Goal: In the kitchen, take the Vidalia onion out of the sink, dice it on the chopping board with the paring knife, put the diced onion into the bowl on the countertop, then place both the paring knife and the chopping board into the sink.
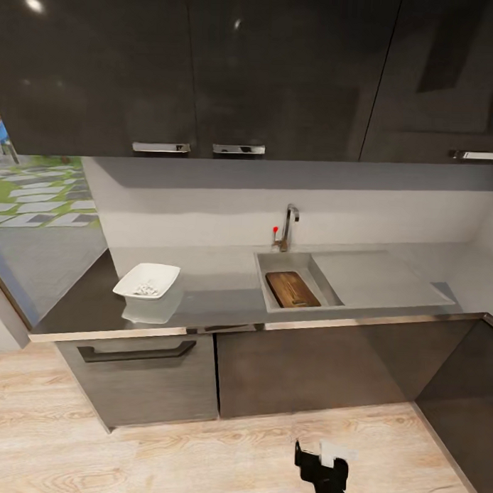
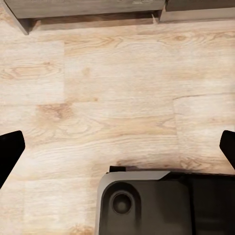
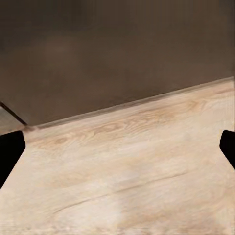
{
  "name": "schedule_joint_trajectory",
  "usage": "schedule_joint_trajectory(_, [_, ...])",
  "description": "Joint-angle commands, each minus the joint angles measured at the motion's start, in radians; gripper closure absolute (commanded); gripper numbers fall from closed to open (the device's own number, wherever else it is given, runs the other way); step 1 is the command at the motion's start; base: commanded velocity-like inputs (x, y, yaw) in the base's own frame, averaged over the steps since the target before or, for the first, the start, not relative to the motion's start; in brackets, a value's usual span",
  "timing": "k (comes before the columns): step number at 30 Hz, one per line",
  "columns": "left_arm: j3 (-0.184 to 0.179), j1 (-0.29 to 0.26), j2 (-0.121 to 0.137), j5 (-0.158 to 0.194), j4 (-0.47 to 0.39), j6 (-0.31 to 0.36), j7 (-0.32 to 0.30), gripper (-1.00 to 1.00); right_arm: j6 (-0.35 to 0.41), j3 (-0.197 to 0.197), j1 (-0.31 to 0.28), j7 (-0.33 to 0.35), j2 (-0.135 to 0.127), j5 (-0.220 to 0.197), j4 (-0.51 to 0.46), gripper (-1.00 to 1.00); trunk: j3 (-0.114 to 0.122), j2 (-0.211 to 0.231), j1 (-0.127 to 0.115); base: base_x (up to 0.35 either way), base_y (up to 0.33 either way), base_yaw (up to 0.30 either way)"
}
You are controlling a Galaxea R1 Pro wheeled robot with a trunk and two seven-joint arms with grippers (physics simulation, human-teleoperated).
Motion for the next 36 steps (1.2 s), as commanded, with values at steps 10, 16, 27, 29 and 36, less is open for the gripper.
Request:
schedule_joint_trajectory(10, [0.001, -0.062, 0.023, 0.011, 0.042, 0.006, 0.067, -1.0, 0.043, 0.037, 0.199, 0.162, -0.02, -0.117, 0.099, -1.0, -0.002, -0.002, 0.001, 0.0, 0.0, 0.0])
schedule_joint_trajectory(16, [0.0, -0.073, 0.023, 0.013, 0.051, 0.006, 0.138, -1.0, 0.043, 0.061, 0.268, 0.189, -0.072, -0.117, 0.099, -1.0, -0.002, -0.002, 0.001, 0.0, 0.0, 0.0])
schedule_joint_trajectory(27, [0.001, -0.118, 0.023, 0.014, 0.11, 0.013, 0.147, -1.0, 0.045, 0.064, 0.372, 0.393, -0.102, -0.119, 0.173, -1.0, -0.002, -0.002, 0.001, 0.0, 0.0, 0.0])
schedule_joint_trajectory(29, [0.001, -0.16, 0.023, 0.014, 0.171, 0.022, 0.147, -1.0, 0.056, 0.064, 0.378, 0.427, -0.104, -0.12, 0.178, -1.0, -0.001, -0.002, 0.001, 0.0, 0.0, -0.017])
schedule_joint_trajectory(36, [0.001, -0.302, 0.025, 0.015, 0.373, 0.222, 0.147, -1.0, 0.128, 0.064, 0.383, 0.45, -0.101, -0.123, 0.185, -1.0, 0.008, -0.002, 0.001, 0.0, 0.0, -0.097])
